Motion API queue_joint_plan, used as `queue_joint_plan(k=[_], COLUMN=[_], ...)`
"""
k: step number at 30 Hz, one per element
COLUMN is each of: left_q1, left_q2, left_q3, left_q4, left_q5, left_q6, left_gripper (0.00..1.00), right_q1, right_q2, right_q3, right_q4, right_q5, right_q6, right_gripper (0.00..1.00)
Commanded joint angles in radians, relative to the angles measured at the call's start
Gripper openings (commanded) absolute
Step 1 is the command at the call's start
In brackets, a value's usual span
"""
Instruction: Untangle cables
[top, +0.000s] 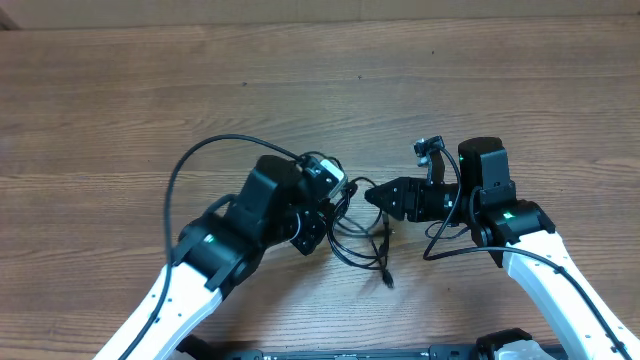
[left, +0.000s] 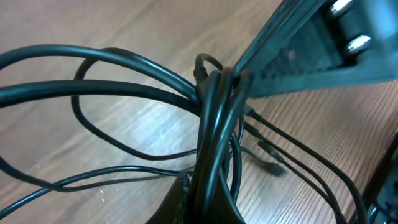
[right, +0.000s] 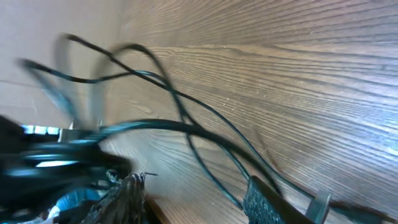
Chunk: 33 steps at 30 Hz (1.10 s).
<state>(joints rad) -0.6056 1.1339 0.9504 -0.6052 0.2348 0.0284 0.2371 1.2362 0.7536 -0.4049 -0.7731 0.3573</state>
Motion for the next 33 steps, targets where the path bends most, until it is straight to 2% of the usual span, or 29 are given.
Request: queue_joint_plan(k=[1,4,8,9,14,22,26,33], left_q1=[0.014,0.014,0.014,0.014,0.017,0.018,0.018,0.017], left_q2=[-0.047,-0.049,-0.049,-0.051,-0.092,-0.237,-0.300,-0.321], left_q3=[0.040,0.040,0.040,0.040,0.042,0.042,0.042,0.042], left_q4=[0.024,0.063,0.076,0.076,0.059,0.044,0.022,-0.024], left_q5=[0.053,0.184,0.288,0.324,0.352,0.147,0.055,-0.021], left_q6=[-0.014,-0.013,-0.013,-0.013,-0.013,-0.014,-0.014,-0.014], left_gripper=[0.04,0.04,0.04,0.04,0.04,0.04,0.04,0.04], right_q1=[-0.002,-0.002,-0.002,-0.002,-0.002,-0.003,-0.003,-0.003], right_q2=[0.000,0.000,0.000,0.000,0.000,0.000,0.000,0.000], right_q3=[0.024,0.024,0.024,0.024,0.024,0.024,0.024,0.024], right_q4=[0.012,0.027,0.041,0.033,-0.011,-0.099,-0.126,-0.071], right_q5=[0.021,0.022,0.073,0.125,0.302,0.457,0.471,0.250], right_q6=[-0.018,-0.017,-0.017,-0.016,-0.016,-0.013,-0.012,-0.014], right_gripper=[0.51,0.51,0.53,0.58,0.59,0.59,0.59,0.58])
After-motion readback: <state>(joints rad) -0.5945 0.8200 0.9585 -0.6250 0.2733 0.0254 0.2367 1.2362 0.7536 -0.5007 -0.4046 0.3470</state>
